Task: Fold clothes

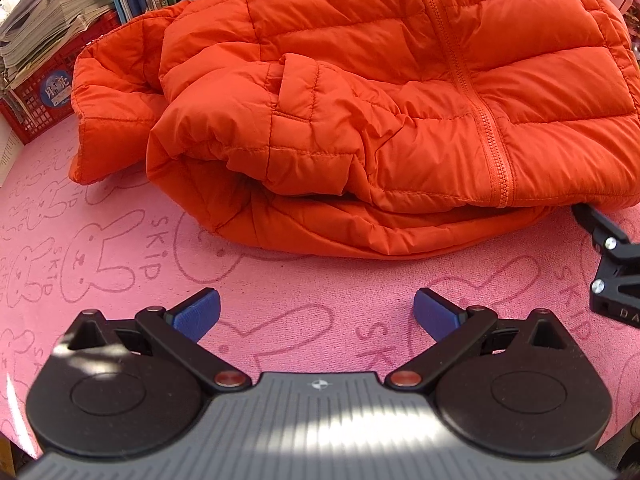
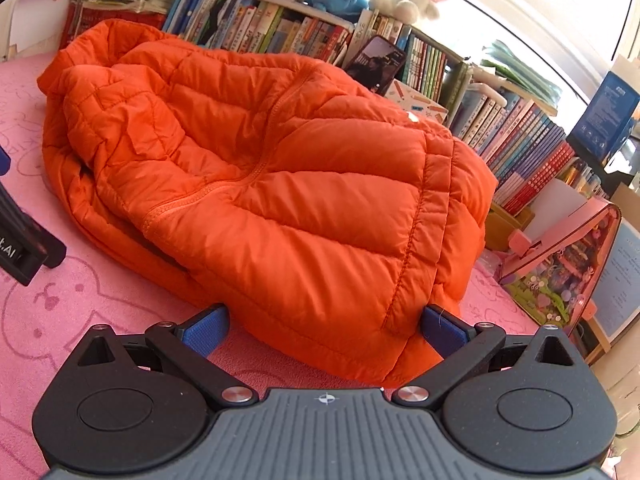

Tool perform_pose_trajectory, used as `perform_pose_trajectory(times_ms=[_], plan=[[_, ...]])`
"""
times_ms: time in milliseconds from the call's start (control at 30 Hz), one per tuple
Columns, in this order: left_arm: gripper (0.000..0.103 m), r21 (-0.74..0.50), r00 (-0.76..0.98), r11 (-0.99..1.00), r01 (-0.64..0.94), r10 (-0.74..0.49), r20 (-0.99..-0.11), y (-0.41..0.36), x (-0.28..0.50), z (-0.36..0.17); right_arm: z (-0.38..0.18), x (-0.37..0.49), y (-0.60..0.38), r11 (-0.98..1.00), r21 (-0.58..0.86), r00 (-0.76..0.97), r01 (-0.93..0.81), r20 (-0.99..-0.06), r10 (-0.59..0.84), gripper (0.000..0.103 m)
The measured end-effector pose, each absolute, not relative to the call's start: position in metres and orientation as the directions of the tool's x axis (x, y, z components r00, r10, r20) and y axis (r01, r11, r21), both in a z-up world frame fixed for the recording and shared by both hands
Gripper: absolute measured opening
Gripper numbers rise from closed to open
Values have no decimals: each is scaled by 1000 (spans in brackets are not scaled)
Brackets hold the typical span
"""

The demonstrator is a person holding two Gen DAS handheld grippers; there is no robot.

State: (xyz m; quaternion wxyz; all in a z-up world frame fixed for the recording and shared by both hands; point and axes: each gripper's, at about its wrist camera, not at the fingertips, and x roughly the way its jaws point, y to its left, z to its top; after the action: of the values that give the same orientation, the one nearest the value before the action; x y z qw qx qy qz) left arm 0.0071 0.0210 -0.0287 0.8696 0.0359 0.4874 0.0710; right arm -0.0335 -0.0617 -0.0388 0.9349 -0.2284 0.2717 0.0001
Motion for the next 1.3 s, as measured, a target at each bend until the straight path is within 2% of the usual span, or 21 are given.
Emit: perform_pose_trajectory(times_ms=[167, 333, 433, 500, 567, 633, 767, 833, 933, 1033, 1133, 1200, 1300], plan=[[103, 187, 553, 975, -122, 223, -802, 26, 17, -22, -19, -5, -77, 934, -349, 857, -73, -501, -120, 103], [103, 251, 613, 954, -164, 298, -732, 42, 37, -12, -3, 25, -101, 987, -160, 837, -9, -542, -80, 103], [103, 282, 622, 928, -243, 372, -689, 64, 48, -5, 2, 37, -125, 998, -32, 827, 59, -559, -67, 103], [103, 288, 608, 904, -316, 426, -670, 87, 57, 0, 3, 36, -146, 992, 76, 830, 96, -557, -38, 103], [103, 236, 616, 912, -336, 402, -678, 103, 60, 4, 0, 32, -159, 986, 126, 836, 107, -548, -20, 103], [103, 183, 630, 926, -331, 361, -687, 112, 59, 7, -3, 27, -161, 991, 100, 844, 94, -536, -26, 103], [103, 213, 632, 930, -301, 361, -686, 103, 61, 7, -9, 15, -137, 995, -78, 872, 65, -480, -94, 102], [103, 242, 621, 918, -315, 392, -679, 101, 66, 8, -9, 0, -117, 989, -149, 897, 19, -435, -83, 102], [103, 221, 627, 914, -342, 396, -670, 110, 68, 17, -13, -32, -81, 959, -268, 933, -90, -359, -12, 102], [103, 163, 636, 921, -353, 364, -681, 121, 69, 25, -30, -55, -42, 891, -411, 945, -192, -322, 55, 102], [103, 150, 644, 921, -359, 361, -674, 122, 66, 29, -48, -55, -6, 817, -532, 951, -223, -301, 64, 102], [103, 157, 649, 921, -356, 364, -668, 120, 62, 29, -52, -44, 7, 824, -520, 948, -227, -311, 65, 102], [103, 191, 651, 920, -342, 379, -658, 113, 56, 25, -49, -14, 5, 904, -338, 905, -261, -412, 107, 100]])
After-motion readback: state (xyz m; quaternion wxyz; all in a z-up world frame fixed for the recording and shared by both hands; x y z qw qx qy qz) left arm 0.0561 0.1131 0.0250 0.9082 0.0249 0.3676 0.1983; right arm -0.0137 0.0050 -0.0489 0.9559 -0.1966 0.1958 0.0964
